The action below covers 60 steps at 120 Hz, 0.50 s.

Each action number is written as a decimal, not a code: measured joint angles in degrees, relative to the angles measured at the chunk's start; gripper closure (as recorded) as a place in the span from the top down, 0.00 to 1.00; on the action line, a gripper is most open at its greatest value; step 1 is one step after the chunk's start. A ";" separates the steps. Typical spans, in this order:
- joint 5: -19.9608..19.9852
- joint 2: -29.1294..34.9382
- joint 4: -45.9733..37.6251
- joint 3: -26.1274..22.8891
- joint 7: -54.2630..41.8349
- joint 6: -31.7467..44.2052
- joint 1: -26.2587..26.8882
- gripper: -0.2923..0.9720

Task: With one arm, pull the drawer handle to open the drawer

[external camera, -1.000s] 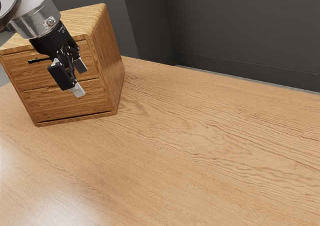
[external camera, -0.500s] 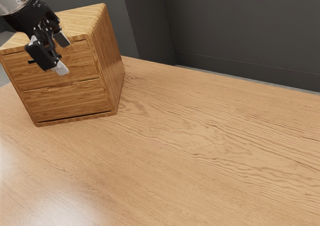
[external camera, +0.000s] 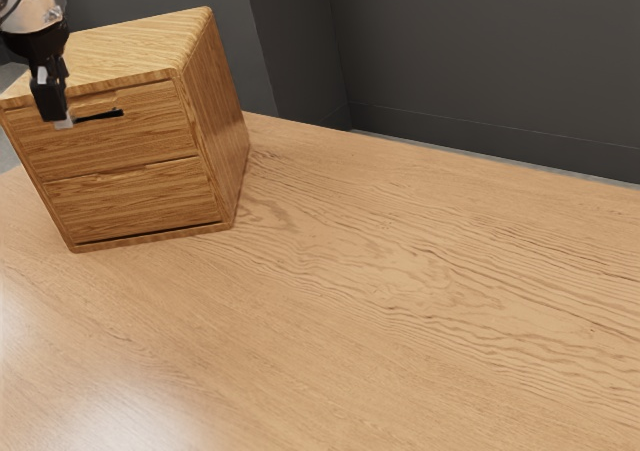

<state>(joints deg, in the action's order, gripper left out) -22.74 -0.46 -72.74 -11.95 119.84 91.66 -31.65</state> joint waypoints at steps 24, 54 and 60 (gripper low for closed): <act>-1.39 -3.83 0.29 0.52 -0.57 1.41 -2.41 0.77; -1.69 -3.16 0.32 1.86 -1.04 2.00 -0.30 0.77; -1.72 -2.41 0.35 2.28 -1.18 2.04 -0.56 0.77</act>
<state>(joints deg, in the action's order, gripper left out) -24.46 -2.88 -72.39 -9.68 118.66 93.71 -32.21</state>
